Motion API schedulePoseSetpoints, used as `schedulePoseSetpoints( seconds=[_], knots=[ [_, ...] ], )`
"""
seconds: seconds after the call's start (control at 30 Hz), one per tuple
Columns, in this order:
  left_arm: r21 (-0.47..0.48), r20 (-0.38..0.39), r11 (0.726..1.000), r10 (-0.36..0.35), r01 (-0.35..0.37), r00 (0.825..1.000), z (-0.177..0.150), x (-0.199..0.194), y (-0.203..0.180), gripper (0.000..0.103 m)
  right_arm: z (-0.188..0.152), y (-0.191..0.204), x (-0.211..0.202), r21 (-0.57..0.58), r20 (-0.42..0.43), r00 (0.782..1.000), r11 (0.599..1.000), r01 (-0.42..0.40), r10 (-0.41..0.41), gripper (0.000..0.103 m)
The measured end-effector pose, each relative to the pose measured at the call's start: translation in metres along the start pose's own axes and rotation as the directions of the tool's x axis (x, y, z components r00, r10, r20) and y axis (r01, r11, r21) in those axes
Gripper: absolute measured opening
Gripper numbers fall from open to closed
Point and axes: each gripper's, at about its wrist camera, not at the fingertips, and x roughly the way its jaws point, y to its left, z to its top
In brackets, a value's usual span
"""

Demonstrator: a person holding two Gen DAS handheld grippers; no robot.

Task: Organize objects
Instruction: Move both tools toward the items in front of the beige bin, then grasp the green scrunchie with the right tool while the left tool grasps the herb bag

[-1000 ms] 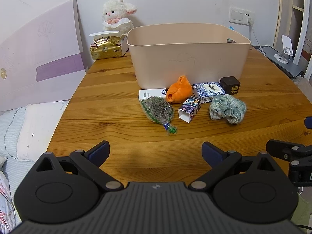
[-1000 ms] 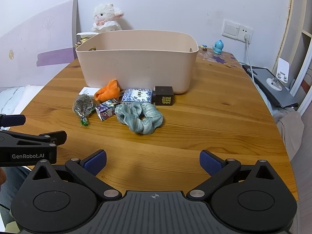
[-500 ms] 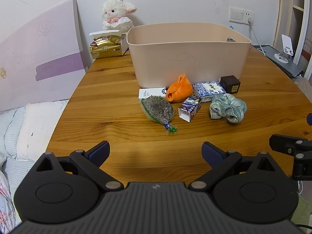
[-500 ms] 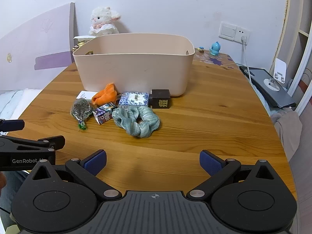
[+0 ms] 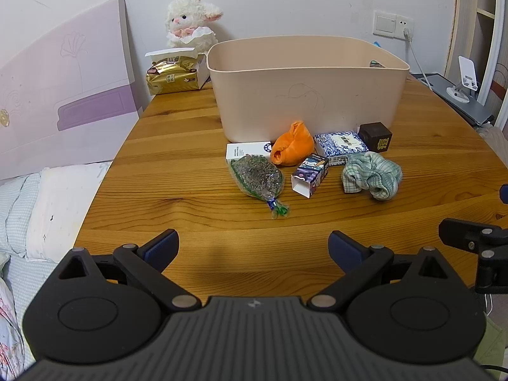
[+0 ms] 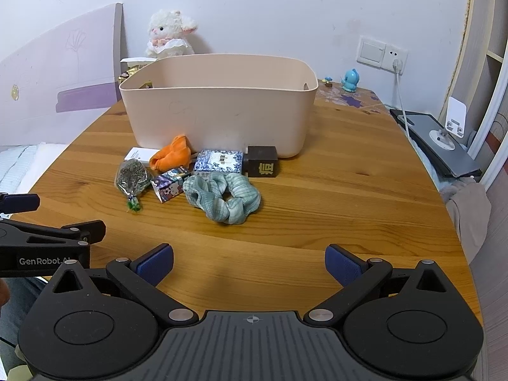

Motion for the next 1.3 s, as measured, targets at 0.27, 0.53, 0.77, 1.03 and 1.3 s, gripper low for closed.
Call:
schedulePoseSetpoints(
  seconds=[0.27, 0.53, 0.77, 1.03, 1.3],
  knots=[
    [-0.001, -0.001, 1.000, -0.001, 0.001, 1.000, 0.000, 0.001, 0.000, 0.101, 0.002, 0.001, 0.001, -0.010, 0.005, 1.000, 1.000, 0.001, -0.001, 0.103],
    [-0.003, -0.006, 1.000, -0.001, 0.001, 1.000, -0.001, 0.004, 0.001, 0.101, 0.006, 0.001, 0.005, -0.028, 0.018, 1.000, 1.000, 0.000, 0.000, 0.103],
    [-0.003, -0.017, 1.000, 0.001, -0.001, 1.000, 0.005, 0.014, 0.005, 0.101, 0.013, 0.003, 0.014, -0.052, 0.020, 1.000, 0.999, 0.002, -0.001, 0.103],
    [-0.032, -0.050, 0.999, -0.018, 0.017, 0.999, 0.012, 0.032, 0.014, 0.101, 0.023, 0.006, 0.036, -0.065, -0.007, 1.000, 0.998, -0.017, 0.016, 0.103],
    [-0.039, -0.068, 0.999, -0.021, 0.018, 0.997, 0.026, 0.056, 0.017, 0.101, 0.037, 0.005, 0.063, -0.063, -0.028, 0.999, 0.997, -0.037, 0.036, 0.103]
  ],
)
